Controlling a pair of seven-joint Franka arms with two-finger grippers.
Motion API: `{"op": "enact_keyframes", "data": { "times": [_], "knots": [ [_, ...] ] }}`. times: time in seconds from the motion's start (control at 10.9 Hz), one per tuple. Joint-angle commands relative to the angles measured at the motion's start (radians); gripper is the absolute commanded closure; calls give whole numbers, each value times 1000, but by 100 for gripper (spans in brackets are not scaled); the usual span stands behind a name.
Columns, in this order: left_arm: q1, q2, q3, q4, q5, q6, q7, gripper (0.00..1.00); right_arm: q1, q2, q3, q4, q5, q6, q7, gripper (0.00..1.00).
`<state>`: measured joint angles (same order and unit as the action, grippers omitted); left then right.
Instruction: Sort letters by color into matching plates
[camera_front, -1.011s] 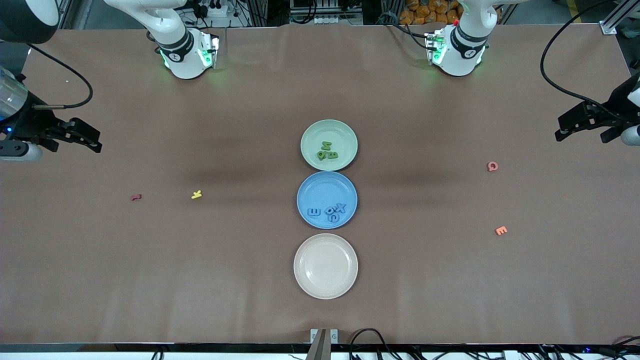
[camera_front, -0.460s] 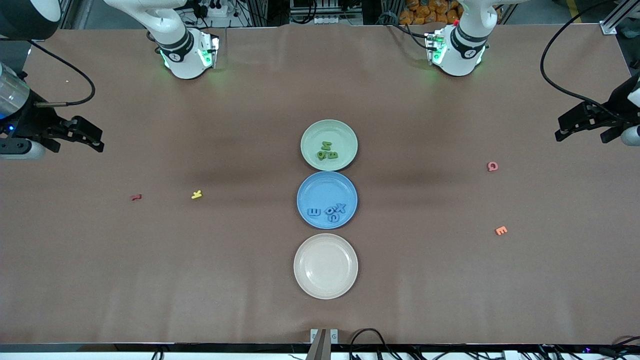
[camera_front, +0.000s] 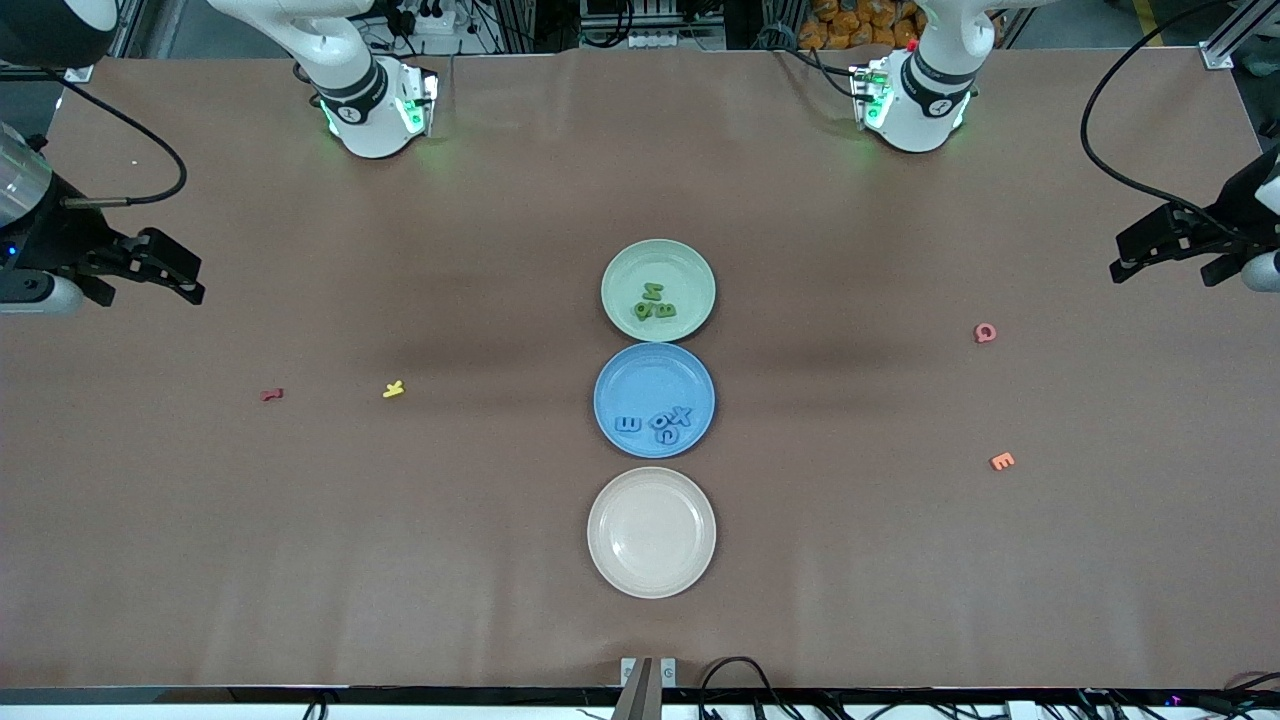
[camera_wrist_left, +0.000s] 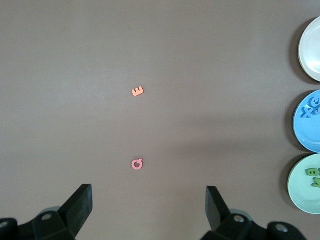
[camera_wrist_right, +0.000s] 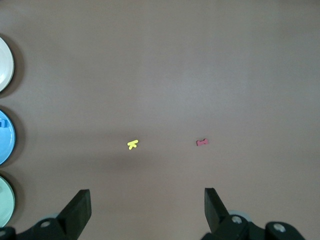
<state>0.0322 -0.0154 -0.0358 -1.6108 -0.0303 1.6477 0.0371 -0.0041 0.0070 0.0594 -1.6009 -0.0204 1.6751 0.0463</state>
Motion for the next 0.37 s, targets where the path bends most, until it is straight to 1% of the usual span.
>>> {"op": "enact_keyframes", "data": {
  "times": [0.0,0.28],
  "knots": [
    [5,3,-1,11,0,-16,9,0,-2,18,5,33,5,-14,-16,0],
    [5,5,-1,12,1,-16,13,0,-2,27,5,38,5,-8,-16,0]
  ]
}}
